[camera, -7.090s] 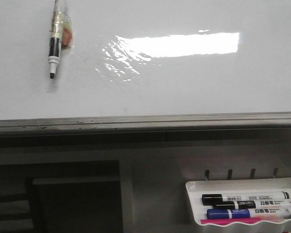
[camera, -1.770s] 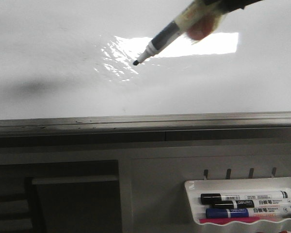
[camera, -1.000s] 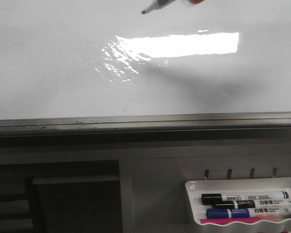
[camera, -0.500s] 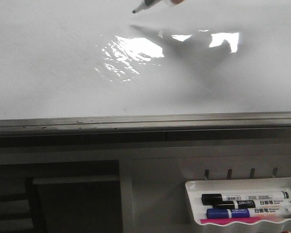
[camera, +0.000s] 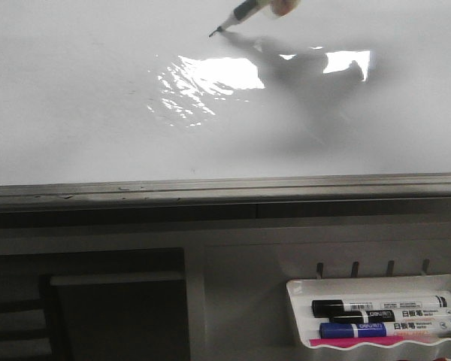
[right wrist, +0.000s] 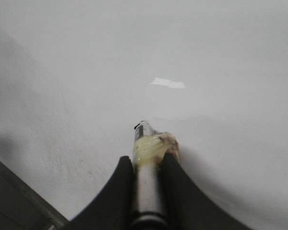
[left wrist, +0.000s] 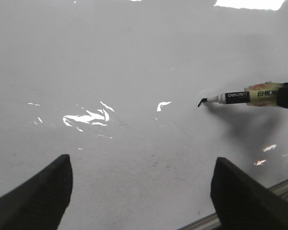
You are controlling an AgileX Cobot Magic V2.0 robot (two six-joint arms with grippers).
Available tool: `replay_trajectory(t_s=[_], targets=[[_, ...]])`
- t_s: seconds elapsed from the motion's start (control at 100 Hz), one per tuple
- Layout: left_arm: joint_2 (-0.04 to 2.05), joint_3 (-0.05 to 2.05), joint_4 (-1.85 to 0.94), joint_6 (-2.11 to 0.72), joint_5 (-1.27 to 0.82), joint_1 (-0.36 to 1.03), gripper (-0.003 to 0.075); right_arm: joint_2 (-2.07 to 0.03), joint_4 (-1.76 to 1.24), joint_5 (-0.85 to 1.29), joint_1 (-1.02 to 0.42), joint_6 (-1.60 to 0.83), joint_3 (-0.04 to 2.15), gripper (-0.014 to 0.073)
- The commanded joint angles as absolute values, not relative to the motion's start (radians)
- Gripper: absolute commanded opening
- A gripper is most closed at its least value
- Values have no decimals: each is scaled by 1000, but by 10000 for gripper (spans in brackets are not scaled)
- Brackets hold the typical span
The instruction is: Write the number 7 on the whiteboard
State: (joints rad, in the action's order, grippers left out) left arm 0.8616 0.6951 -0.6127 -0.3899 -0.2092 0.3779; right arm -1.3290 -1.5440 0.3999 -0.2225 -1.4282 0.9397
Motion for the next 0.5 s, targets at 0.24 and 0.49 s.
replay_trajectory(t_s=[0.24,0.49], targets=[[850,721,-635,-386,-140,372,547,-1184,-1500,277,-133,-1411,845,-50],[850,721,-637,-386,-138,372,547,-1182,-1433,449,-92,-1320,813,-50]])
